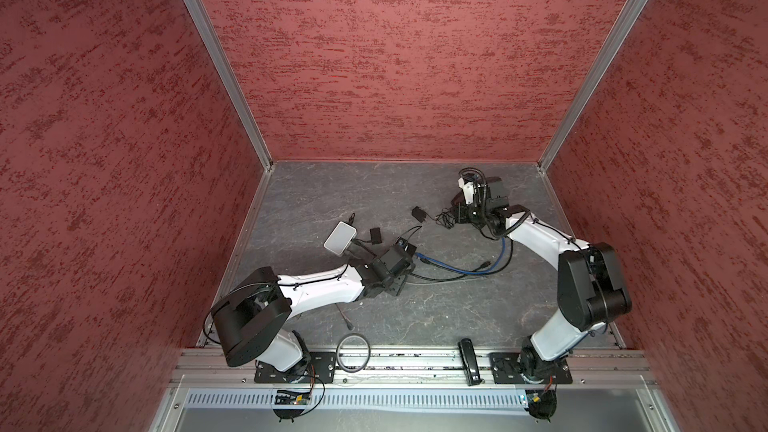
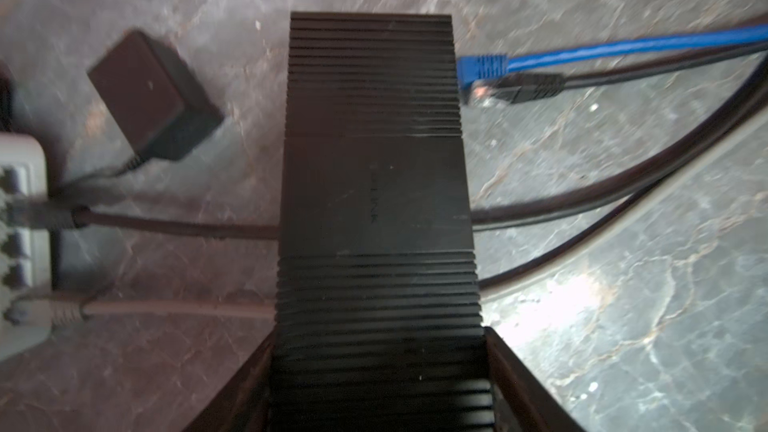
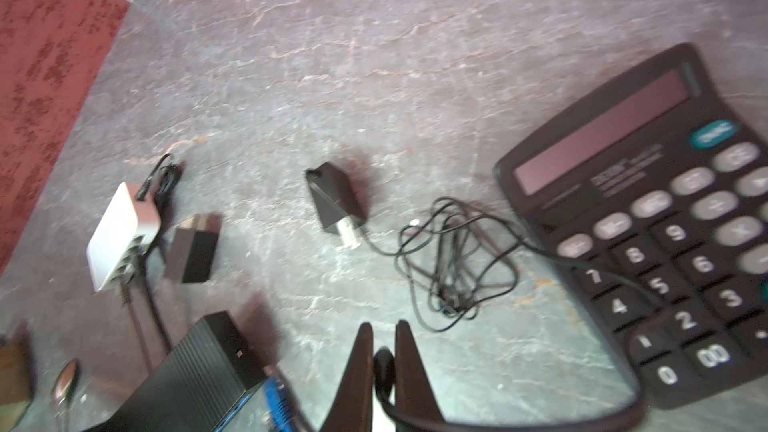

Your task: Insert the plug into the switch port

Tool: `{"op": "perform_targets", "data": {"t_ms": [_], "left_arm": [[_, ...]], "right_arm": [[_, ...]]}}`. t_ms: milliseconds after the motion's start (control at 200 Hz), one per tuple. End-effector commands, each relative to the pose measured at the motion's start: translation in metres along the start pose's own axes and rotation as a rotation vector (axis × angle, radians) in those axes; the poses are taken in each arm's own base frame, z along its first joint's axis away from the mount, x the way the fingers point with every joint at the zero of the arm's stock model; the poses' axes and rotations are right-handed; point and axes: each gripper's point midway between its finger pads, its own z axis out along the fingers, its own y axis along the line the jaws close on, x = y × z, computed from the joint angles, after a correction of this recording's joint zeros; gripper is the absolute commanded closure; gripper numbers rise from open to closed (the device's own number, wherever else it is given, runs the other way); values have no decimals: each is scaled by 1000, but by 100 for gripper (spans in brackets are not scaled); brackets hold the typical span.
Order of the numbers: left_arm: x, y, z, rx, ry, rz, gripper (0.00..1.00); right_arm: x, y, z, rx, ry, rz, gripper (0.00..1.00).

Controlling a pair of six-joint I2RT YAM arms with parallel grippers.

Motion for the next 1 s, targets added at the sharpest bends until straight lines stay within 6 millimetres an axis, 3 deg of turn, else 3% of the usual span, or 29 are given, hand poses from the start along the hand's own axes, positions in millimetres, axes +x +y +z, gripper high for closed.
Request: {"op": "perform_targets", "data": {"t_ms": [0,286,526,997], "left_arm": [[3,-2,-2,23,-7,-63,39],[23,-1,8,18,75,-92,24],[30,-3,13,50,153,-149,18],[-22,4,1,53,145,-205,15]], "right_arm": [[-1,12,-7,-23,-19,10,97],[3,18,-3,-20,-12,-3,97],[4,18,-2,-20,-10,-7,97],[5,20,-5,-30,-14,-12,97]]}}
